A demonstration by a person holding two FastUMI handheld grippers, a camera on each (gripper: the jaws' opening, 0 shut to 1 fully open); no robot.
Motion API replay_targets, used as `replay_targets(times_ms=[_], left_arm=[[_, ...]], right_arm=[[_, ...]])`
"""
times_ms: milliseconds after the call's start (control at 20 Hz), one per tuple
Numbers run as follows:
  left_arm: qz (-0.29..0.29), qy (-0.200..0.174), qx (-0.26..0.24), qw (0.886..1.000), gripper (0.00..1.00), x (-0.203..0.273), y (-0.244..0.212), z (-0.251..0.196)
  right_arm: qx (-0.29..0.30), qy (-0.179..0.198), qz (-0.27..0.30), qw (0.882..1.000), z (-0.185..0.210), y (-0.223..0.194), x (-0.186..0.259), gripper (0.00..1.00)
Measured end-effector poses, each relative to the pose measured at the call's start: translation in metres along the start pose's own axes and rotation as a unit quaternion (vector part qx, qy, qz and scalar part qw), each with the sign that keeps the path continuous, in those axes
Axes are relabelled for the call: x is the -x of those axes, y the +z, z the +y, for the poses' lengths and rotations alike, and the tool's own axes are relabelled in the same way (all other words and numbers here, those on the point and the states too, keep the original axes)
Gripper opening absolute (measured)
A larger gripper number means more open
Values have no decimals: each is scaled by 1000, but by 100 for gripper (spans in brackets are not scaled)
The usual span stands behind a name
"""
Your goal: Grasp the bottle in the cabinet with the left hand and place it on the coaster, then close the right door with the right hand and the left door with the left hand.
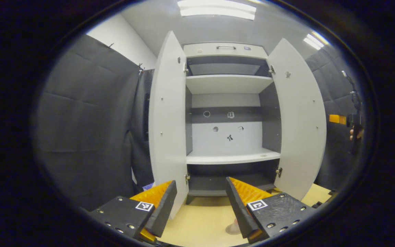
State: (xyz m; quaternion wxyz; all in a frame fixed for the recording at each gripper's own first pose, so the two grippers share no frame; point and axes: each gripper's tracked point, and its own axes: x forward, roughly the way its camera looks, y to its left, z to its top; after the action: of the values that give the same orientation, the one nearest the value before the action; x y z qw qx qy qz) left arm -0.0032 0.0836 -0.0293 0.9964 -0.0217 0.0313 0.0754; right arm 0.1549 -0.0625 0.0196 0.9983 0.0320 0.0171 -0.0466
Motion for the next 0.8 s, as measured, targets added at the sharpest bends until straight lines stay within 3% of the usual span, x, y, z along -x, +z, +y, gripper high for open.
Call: replay_targets(times_ms=[100,150,200,250,350,400,450,500,550,600,650,800], left_arm=[[-3,13,3,1000,83,-2,6,25],[-5,19,3,1000,90,-5,8,37],[-7,26,3,1000,83,-8,11,51],[-10,33,3,999,90,-12,12,63],[-12,39,8,999,90,-17,16,85],[-11,37,11,999,83,-21,16,92],[-10,37,14,999,83,-24,15,99],[-10,38,17,999,90,-28,15,107],[-10,38,21,999,90,-31,16,113],[-10,38,26,999,90,-33,15,118],[-12,36,29,999,83,-36,15,122],[-12,31,26,999,83,-39,11,132]], right_arm=[[17,-3,7,1000,12,-2,-4,97],[25,-13,6,1000,12,0,-5,93],[29,-18,0,999,13,3,-4,95],[26,-14,3,1000,17,0,-4,95],[1,-5,13,1000,25,-4,-3,94],[-6,-8,16,1000,27,-5,-1,94],[-7,-15,14,1000,28,-3,1,94],[-5,-20,12,1000,27,-2,3,94],[-4,-22,10,1000,29,-2,3,94],[-6,-18,10,1000,33,-2,3,94],[-9,-10,9,1000,43,-3,5,94],[-16,12,6,1000,74,-3,12,95]])
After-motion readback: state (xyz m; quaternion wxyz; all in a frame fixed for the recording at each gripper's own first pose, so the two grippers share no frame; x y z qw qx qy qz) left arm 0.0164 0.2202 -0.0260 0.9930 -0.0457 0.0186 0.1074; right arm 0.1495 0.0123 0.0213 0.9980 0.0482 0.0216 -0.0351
